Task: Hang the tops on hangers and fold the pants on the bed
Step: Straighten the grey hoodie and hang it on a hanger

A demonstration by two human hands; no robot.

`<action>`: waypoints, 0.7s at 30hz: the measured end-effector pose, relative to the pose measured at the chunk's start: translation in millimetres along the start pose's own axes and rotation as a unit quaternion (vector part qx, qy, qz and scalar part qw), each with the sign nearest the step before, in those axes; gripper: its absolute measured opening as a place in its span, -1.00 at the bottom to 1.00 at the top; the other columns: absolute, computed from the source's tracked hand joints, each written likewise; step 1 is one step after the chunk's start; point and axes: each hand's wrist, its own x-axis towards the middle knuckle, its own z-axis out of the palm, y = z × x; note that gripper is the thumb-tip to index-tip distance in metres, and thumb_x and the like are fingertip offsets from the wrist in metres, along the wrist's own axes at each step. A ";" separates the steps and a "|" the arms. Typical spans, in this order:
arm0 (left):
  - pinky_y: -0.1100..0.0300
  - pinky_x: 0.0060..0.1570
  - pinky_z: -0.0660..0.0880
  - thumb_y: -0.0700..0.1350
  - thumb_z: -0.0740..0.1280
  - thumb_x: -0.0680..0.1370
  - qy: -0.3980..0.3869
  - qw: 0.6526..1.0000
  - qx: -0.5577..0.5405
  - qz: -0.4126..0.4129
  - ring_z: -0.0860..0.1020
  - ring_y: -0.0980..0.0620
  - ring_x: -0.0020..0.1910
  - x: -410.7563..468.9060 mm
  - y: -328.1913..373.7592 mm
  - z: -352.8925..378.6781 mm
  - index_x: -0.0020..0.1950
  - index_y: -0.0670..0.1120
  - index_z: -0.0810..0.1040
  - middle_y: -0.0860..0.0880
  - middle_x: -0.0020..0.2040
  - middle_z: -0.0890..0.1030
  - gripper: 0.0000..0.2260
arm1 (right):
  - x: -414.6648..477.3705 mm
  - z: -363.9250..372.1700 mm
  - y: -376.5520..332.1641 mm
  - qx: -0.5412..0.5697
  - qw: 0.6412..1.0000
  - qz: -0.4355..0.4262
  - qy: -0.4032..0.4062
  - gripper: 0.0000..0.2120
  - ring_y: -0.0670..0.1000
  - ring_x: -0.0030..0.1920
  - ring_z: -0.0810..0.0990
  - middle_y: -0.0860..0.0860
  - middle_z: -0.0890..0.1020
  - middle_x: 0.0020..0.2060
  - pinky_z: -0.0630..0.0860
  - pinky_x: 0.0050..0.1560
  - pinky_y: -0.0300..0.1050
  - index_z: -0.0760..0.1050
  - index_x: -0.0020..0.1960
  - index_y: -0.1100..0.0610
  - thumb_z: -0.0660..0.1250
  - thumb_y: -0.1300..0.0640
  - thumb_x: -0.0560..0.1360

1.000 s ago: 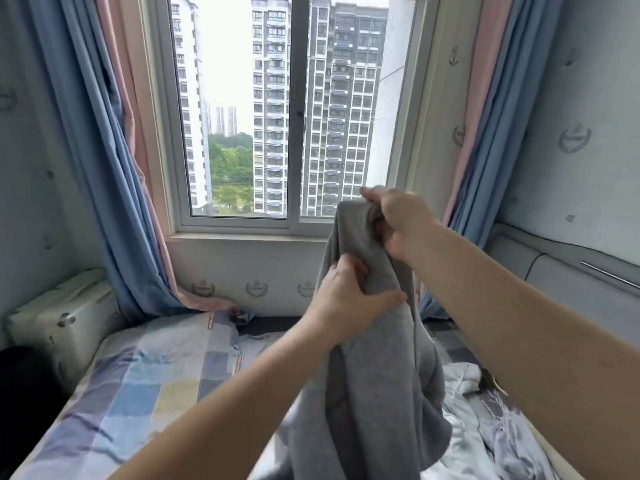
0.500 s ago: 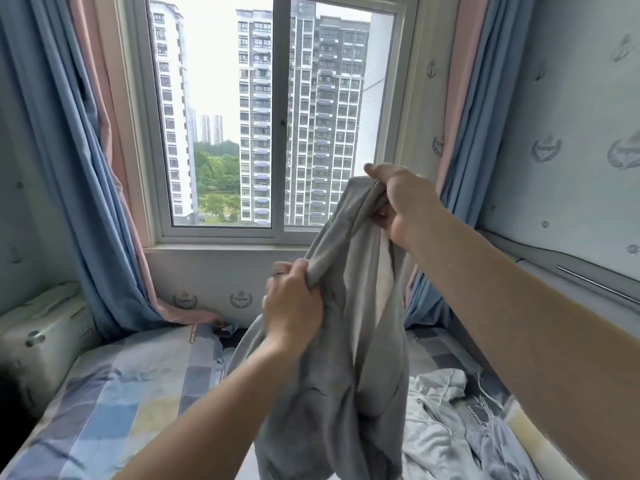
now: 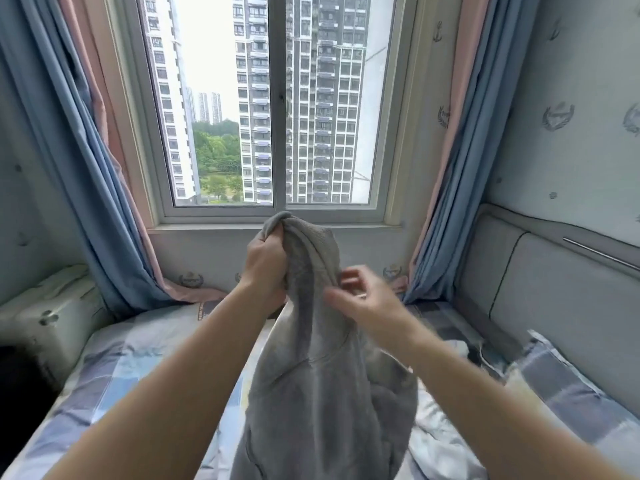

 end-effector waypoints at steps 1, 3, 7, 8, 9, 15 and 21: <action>0.09 -0.20 0.65 -0.13 0.19 0.71 -0.011 1.000 0.011 -0.001 0.69 -0.05 -0.17 -2.0 -4.2 1.4 0.10 -0.07 0.65 -0.10 -0.14 0.71 -0.78 | -8.4 7.9 14.7 -0.009 1.000 0.019 0.002 -0.52 -0.07 0.02 0.64 -0.06 0.63 0.02 0.63 0.04 -0.12 0.50 0.17 -0.01 0.52 -0.22 0.37; 0.00 -0.10 0.67 -0.10 0.20 0.71 -0.026 0.999 0.037 -0.013 0.66 -0.06 -0.15 -5.4 -13.2 2.1 0.08 -0.05 0.64 -0.11 -0.12 0.68 -0.79 | -16.5 14.8 40.1 -0.069 0.996 0.061 0.017 -0.51 -0.06 0.00 0.62 -0.06 0.61 0.00 0.61 0.10 0.02 0.51 0.12 -0.07 0.53 -0.25 0.30; 0.01 -0.12 0.67 -0.06 0.22 0.71 -0.016 0.998 0.052 -0.040 0.67 -0.04 -0.19 -10.7 -25.5 -5.7 0.05 -0.08 0.61 -0.07 -0.20 0.68 -0.80 | -30.6 15.2 70.0 -0.037 0.981 0.169 -0.091 -0.25 -0.04 0.13 0.63 -0.04 0.58 0.17 0.60 0.16 -0.02 0.41 0.33 -0.14 0.57 -0.26 0.21; 0.00 -0.11 0.67 -0.06 0.22 0.70 -0.016 0.997 0.051 -0.048 0.68 -0.05 -0.18 -12.1 -27.7 -8.3 0.07 -0.08 0.61 -0.07 -0.18 0.69 -0.80 | -34.0 15.3 75.0 0.001 0.975 0.188 -0.115 -0.26 -0.07 0.04 0.68 -0.04 0.63 0.13 0.64 0.06 -0.11 0.40 0.33 -0.13 0.60 -0.21 0.23; -0.02 -0.09 0.67 -0.05 0.22 0.70 -0.021 0.997 0.048 -0.056 0.68 -0.06 -0.16 -13.5 -29.9 -10.6 0.09 -0.09 0.62 -0.09 -0.15 0.70 -0.80 | -36.5 15.4 79.4 0.012 0.972 0.197 -0.129 -0.27 -0.11 -0.03 0.70 -0.05 0.66 0.07 0.64 -0.05 -0.19 0.40 0.32 -0.11 0.62 -0.18 0.24; 0.09 -0.13 0.65 -0.04 0.22 0.70 -0.014 0.992 0.117 -0.036 0.65 0.00 -0.16 -7.8 -30.4 -32.6 0.05 -0.03 0.64 -0.05 -0.14 0.67 -0.79 | -27.4 -4.3 79.4 -0.054 0.990 0.129 -0.015 -0.73 -0.01 -0.15 0.68 0.01 0.69 -0.16 0.63 -0.09 -0.03 0.58 -0.04 0.16 0.61 0.18 0.35; 0.06 0.05 0.54 -0.06 0.26 0.69 0.000 0.977 0.211 -0.041 0.57 -0.03 0.02 -2.2 -48.4 -59.0 0.06 -0.02 0.63 -0.09 0.01 0.64 -0.84 | -13.0 -44.0 20.0 -0.147 0.988 -0.037 -0.027 -0.82 -0.07 -0.34 0.45 0.06 0.51 -0.35 0.44 -0.25 -0.01 0.51 -0.19 0.23 0.49 0.24 0.47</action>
